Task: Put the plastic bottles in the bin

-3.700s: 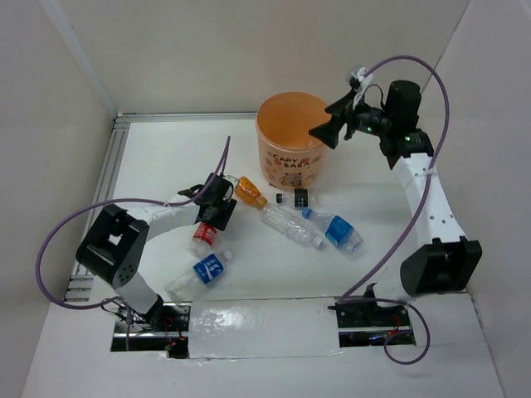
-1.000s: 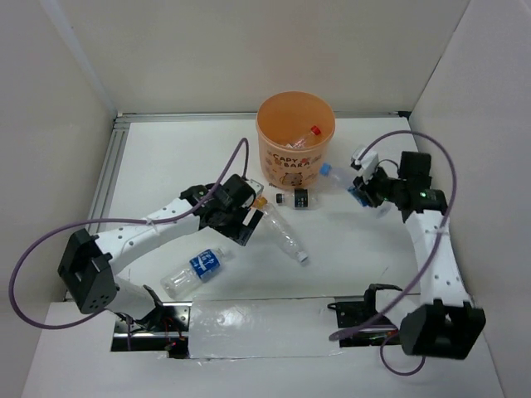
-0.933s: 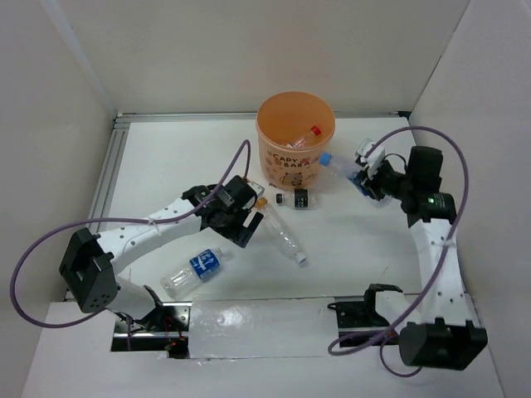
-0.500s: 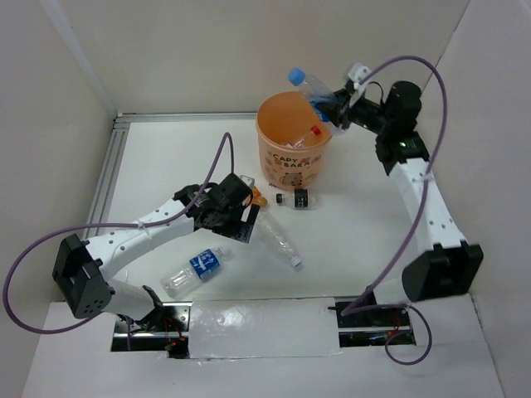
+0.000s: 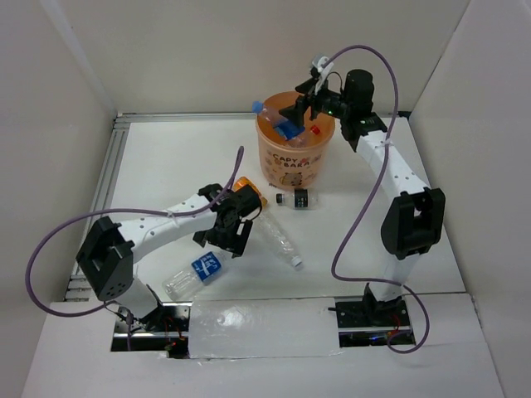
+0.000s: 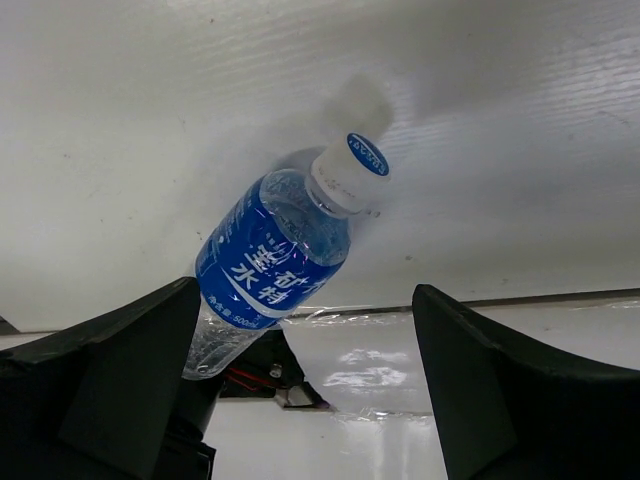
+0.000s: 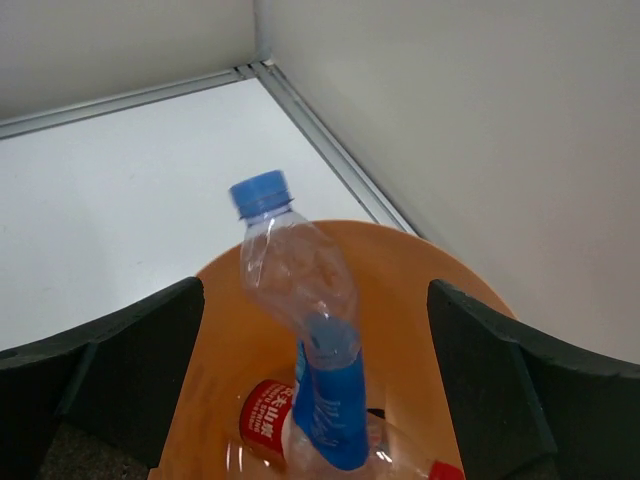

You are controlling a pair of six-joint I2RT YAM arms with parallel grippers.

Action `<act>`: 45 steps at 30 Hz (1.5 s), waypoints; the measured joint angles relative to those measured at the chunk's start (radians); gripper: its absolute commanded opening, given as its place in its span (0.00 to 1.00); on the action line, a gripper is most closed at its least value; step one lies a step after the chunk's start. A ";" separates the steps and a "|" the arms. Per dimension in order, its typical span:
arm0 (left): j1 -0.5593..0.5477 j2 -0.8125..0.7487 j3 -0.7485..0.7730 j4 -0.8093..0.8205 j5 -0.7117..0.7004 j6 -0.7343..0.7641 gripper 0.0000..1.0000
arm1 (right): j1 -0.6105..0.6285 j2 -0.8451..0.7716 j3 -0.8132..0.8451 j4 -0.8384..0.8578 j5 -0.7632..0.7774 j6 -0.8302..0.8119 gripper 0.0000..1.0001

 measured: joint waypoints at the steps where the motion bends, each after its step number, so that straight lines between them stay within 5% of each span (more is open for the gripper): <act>1: -0.002 0.016 0.000 -0.001 0.000 0.001 1.00 | -0.009 -0.001 0.000 -0.003 -0.005 0.011 0.99; 6: -0.009 0.132 0.000 0.000 -0.007 0.016 1.00 | -0.096 -0.099 -0.042 -0.008 -0.043 0.052 0.99; 15: -0.010 0.265 -0.047 0.026 -0.018 0.070 0.96 | -0.317 -0.503 -0.315 -0.012 -0.163 0.079 0.99; 21: -0.010 0.317 -0.066 0.049 -0.013 0.102 0.30 | -0.400 -0.615 -0.493 -0.077 -0.237 0.073 0.96; 27: -0.016 0.265 0.015 -0.019 -0.007 0.100 0.24 | -0.486 -0.655 -0.536 -0.290 -0.304 -0.061 0.74; 28: -0.019 0.239 0.067 -0.043 -0.007 0.099 0.22 | -0.496 -0.671 -0.537 -0.338 -0.315 -0.100 0.67; 29: -0.020 0.234 0.079 -0.061 -0.006 0.098 0.22 | -0.503 -0.693 -0.539 -0.389 -0.326 -0.146 0.45; 32: -0.028 0.131 0.392 -0.099 0.031 0.109 0.22 | -0.507 -0.765 -0.560 -0.520 -0.356 -0.277 0.23; 38: -0.024 0.029 0.788 0.180 0.106 0.190 0.22 | -0.507 -0.858 -0.714 -0.713 -0.367 -0.474 0.41; 45: 0.072 0.087 0.832 0.756 0.169 0.228 0.23 | -0.507 -0.876 -0.825 -0.812 -0.338 -0.563 0.46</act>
